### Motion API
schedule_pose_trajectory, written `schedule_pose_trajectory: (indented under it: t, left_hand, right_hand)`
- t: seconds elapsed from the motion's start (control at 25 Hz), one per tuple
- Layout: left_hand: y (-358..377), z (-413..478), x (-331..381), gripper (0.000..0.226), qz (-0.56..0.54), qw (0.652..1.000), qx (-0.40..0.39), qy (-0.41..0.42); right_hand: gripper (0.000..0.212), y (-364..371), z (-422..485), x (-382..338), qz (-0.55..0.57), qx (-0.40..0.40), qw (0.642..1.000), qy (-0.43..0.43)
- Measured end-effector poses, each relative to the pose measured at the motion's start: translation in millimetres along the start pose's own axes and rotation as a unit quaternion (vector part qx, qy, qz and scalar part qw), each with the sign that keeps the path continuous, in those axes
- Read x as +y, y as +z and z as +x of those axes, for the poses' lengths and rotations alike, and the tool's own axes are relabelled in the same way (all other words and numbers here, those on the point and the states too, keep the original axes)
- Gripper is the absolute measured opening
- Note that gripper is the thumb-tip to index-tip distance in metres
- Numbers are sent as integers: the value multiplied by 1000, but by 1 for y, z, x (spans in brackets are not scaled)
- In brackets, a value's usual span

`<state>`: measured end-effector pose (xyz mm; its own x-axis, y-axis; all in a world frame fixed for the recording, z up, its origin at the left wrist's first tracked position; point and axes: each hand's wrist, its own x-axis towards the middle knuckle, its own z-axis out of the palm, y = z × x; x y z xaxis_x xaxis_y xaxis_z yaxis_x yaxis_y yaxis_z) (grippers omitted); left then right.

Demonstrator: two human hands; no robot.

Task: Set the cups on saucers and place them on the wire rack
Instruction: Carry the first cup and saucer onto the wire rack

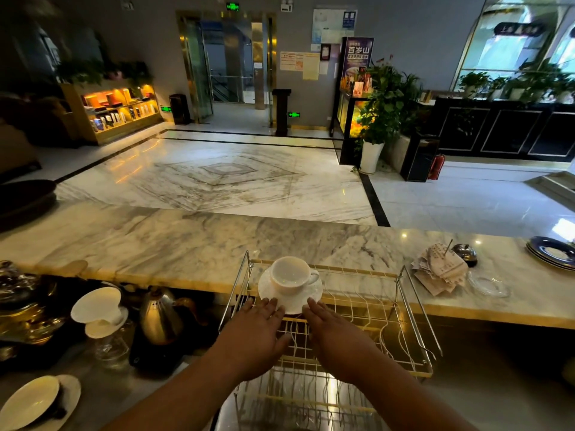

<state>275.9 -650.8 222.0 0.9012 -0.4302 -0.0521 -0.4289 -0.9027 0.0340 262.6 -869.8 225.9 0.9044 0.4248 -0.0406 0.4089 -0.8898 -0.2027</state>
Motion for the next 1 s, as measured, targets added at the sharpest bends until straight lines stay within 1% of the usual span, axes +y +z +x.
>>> schedule_pose_trajectory:
  t: [0.12,0.44,0.84,1.0]
  left_hand:
    - [-1,5,-12,77,8,1000,1,-12]
    - [-4,16,-27,77,34,999,-2,-20]
    - [-5,19,-28,78,30,999,3,-28]
    - [-5,11,-25,77,36,999,4,-28]
  right_hand:
    - [73,2,17,-3,4,-8,1000,1]
    - [72,1,43,-11,9,-18,1000,13]
    - [70,0,47,-12,3,-24,1000,15]
    - [69,1,42,-13,-18,-18,1000,13]
